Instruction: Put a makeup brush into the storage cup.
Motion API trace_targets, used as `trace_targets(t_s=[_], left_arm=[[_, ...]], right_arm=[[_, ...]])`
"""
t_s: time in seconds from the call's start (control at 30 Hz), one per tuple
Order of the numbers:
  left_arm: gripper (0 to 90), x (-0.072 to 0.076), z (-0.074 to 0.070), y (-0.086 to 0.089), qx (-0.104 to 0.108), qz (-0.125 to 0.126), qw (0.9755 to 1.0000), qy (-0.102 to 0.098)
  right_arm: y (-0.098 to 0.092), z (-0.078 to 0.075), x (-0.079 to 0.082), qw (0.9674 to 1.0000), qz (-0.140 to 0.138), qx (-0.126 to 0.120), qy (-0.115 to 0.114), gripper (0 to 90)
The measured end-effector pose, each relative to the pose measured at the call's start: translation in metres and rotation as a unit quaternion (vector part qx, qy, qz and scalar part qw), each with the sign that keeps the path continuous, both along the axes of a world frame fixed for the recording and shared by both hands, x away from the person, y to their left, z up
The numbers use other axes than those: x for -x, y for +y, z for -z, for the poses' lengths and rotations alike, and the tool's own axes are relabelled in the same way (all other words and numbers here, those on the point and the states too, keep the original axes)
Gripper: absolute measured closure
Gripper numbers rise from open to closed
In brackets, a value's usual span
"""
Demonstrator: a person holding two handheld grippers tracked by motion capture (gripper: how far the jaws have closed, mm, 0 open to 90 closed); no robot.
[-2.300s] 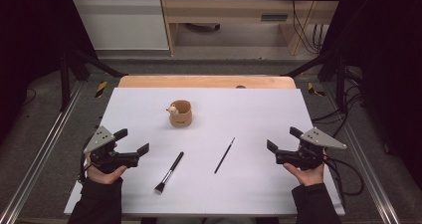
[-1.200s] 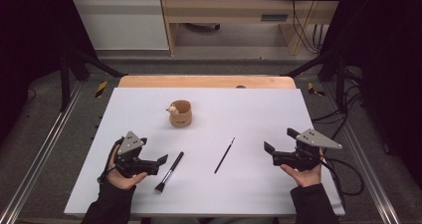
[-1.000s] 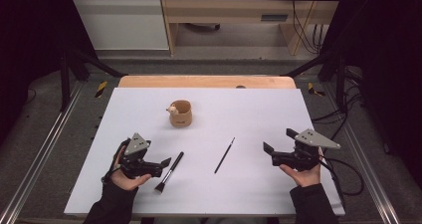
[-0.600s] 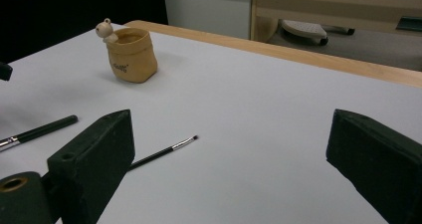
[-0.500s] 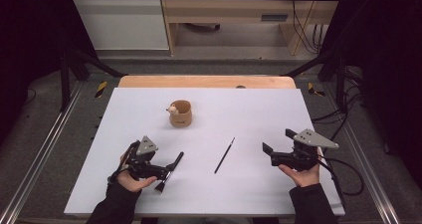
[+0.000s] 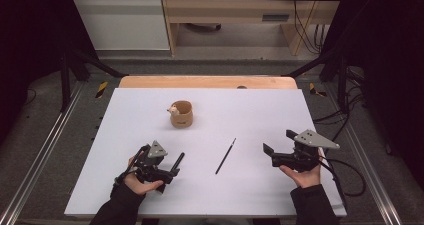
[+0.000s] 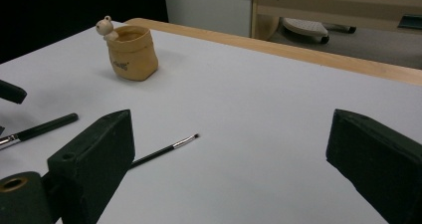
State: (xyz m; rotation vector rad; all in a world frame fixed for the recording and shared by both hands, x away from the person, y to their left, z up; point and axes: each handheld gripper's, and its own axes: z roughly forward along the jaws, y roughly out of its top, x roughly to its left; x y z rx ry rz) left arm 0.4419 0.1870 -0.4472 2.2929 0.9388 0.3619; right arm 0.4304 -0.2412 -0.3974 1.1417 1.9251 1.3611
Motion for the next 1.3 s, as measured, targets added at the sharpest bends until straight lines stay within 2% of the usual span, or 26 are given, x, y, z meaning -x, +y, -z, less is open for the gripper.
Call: trace_targets(t_s=[0.23, 0.3, 0.33, 0.43, 0.67, 1.13, 1.3], left_arm=[[30.8, -0.002, 0.007, -0.002, -0.01, 0.002, 0.9998, 0.016], [33.3, -0.002, 0.009, -0.003, -0.016, 0.003, 0.9997, 0.018], [34.2, -0.003, 0.009, -0.004, -0.025, 0.006, 0.9994, 0.023], [37.5, -0.003, 0.011, -0.005, -0.028, 0.009, 0.9991, 0.028], [47.9, -0.002, 0.014, -0.008, -0.042, 0.016, 0.9981, 0.043], [66.2, -0.002, 0.013, -0.007, -0.04, 0.005, 0.998, 0.049], [70.3, -0.002, 0.012, -0.006, -0.044, 0.011, 0.9976, 0.053]], right_arm=[[0.0, 0.0, 0.0, 1.0, 0.0, 0.001, 0.001, 5.5], [0.0, -0.001, 0.0, 1.0, 0.0, 0.001, 0.0, 5.5], [0.0, -0.001, 0.0, 1.0, 0.0, 0.002, 0.0, 5.5], [0.0, -0.001, 0.0, 1.0, 0.0, 0.002, 0.001, 5.5], [0.001, 0.0, 0.0, 1.0, 0.0, 0.003, 0.001, 5.5], [0.002, 0.001, 0.0, 1.0, -0.001, 0.006, 0.003, 5.4], [0.002, 0.001, -0.001, 1.0, -0.002, 0.007, 0.004, 5.5]])
